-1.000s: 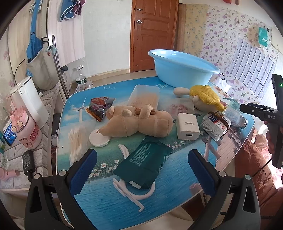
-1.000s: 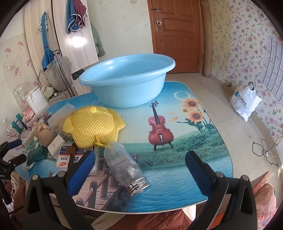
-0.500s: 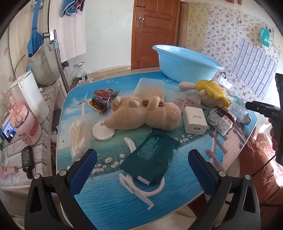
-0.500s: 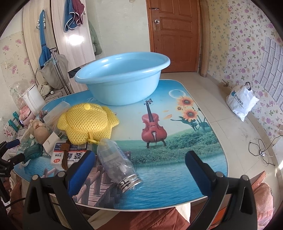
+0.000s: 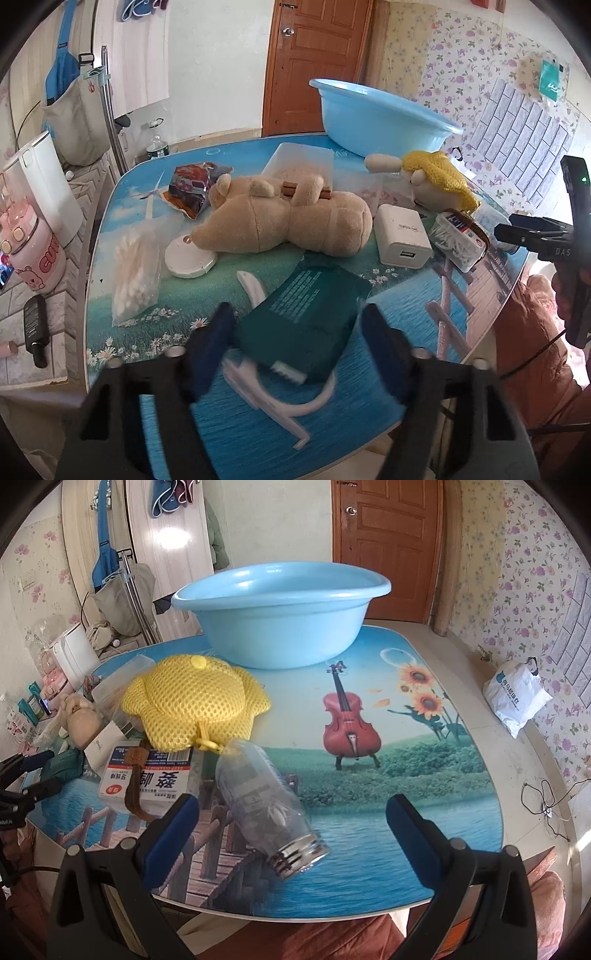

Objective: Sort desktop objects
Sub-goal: 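Grasp the dark green packet with the left tool while the right tool grasps the clear bottle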

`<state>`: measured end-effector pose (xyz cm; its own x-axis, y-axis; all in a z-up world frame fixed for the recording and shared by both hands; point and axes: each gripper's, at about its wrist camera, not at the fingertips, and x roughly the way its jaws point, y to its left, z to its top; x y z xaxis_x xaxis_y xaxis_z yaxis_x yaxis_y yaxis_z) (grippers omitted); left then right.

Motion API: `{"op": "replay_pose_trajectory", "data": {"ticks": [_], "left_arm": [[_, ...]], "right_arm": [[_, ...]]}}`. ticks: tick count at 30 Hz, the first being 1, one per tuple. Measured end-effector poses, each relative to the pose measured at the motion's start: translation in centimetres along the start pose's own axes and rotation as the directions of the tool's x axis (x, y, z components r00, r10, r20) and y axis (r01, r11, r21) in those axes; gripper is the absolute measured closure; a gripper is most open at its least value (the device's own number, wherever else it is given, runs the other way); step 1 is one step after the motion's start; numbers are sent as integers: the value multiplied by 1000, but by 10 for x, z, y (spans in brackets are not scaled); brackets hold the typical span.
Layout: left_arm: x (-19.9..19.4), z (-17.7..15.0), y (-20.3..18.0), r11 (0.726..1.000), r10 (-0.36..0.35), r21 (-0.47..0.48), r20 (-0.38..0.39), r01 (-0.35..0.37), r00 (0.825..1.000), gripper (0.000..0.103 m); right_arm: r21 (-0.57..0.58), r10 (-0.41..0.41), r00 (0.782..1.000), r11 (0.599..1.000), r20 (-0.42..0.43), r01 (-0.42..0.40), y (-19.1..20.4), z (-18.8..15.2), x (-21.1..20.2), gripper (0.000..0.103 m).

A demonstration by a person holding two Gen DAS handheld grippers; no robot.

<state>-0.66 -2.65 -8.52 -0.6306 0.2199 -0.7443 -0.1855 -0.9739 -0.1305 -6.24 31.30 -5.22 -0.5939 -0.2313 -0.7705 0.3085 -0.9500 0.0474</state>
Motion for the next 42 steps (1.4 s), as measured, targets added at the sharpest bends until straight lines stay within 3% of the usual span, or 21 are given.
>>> {"op": "replay_pose_trajectory", "data": {"ticks": [3,5,8,9,10,12,20,22,24,28,31,33,36,41,42], "left_arm": [[-2,0,-2,1000,-11,12,9,11,1000,49],[-3,1,-4,1000,-14,22,14,14,1000,63],[-7,4,-9,999,0,52,28,-2,1000,62],[-8,4,-9,998,2,56,30,-4,1000,62],[-8,4,-8,999,0,54,29,-2,1000,63],[-6,4,-7,999,0,50,26,-1,1000,62],[3,13,-13,997,-20,81,25,18,999,57],[6,14,-13,997,-35,72,16,34,999,62],[7,16,-14,997,-24,72,20,23,1000,84],[3,17,-13,997,-29,66,35,27,999,91],[9,21,-11,999,3,42,13,-4,1000,82],[12,22,-9,999,16,32,3,-16,1000,56],[14,24,-11,999,-31,23,-10,31,999,32],[20,25,-18,999,-37,36,-16,38,999,30],[22,24,-20,998,-41,45,-19,42,999,43]], "right_arm": [[-1,3,1000,1000,-14,-3,0,-1,3,10],[0,15,1000,1000,-26,-15,0,-2,6,16],[-5,20,999,1000,-37,-21,1,-4,9,29],[-10,17,999,1000,-29,-17,1,-4,8,36],[-12,20,999,1000,-25,-21,1,-4,7,50],[-8,24,999,1000,-26,-24,0,-3,7,61],[17,27,1000,999,-12,-27,-7,-1,3,62],[16,26,1000,1000,-10,-26,-6,0,3,62],[17,26,1000,1000,-7,-26,-6,0,3,62],[18,28,999,999,-16,-28,-6,0,5,62],[16,34,999,999,-25,-34,-4,0,6,62],[14,35,999,999,-28,-35,-3,0,6,62],[13,34,999,999,-29,-34,-3,-1,6,62],[17,29,999,999,-31,-28,-3,-1,6,62],[17,30,999,999,-32,-29,-3,-1,6,62]]}}
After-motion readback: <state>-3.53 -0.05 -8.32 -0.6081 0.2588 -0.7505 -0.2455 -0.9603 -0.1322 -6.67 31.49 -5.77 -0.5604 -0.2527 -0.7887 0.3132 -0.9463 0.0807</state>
